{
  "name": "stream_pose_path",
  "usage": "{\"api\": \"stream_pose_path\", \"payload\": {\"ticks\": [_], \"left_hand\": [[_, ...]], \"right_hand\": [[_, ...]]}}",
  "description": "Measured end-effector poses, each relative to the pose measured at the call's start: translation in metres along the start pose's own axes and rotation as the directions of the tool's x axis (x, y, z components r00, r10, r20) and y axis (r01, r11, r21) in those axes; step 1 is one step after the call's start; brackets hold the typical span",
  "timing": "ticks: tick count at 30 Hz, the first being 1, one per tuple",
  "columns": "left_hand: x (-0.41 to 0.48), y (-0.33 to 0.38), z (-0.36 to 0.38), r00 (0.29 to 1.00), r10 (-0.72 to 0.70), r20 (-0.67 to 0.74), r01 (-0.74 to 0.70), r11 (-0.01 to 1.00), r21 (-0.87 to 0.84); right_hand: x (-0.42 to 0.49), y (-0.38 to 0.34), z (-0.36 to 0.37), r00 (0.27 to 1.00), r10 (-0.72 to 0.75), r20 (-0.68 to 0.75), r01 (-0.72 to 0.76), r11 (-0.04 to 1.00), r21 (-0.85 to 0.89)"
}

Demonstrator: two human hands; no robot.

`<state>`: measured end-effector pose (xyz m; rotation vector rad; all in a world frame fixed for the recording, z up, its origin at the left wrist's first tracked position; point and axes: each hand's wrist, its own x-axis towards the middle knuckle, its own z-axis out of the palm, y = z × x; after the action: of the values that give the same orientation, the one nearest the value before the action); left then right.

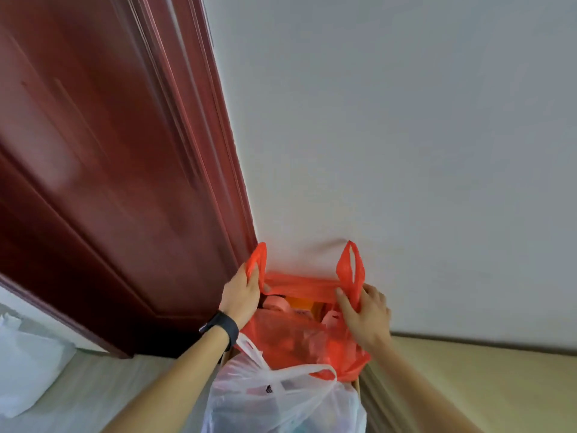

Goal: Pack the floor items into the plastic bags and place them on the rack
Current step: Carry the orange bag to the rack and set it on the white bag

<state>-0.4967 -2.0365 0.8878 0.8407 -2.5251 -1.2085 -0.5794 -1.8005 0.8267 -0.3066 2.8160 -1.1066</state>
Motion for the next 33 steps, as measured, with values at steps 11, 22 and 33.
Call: {"api": "stream_pose_path", "payload": {"ticks": [11,22,33], "left_hand": [[0.047,0.021,-0.035,0.997,0.055,-0.051,-0.068,0.951,-0.302],[0.052,-0.036,-0.014,0.964,0.169,0.205,-0.166,0.986,-0.030],[0.023,-0.090,0.026,0.633,0.365,0.682,-0.772,0.355,0.527]], "right_hand": [[-0.004,-0.073,0.009,0.889,0.294,-0.351,-0.157,0.916,0.368],[-0.003,-0.051,0.037,0.967,0.211,-0.141,-0.220,0.974,-0.049],[0.003,-0.064,0.042,0.925,0.273,-0.265,-0.195,0.939,0.284]]}}
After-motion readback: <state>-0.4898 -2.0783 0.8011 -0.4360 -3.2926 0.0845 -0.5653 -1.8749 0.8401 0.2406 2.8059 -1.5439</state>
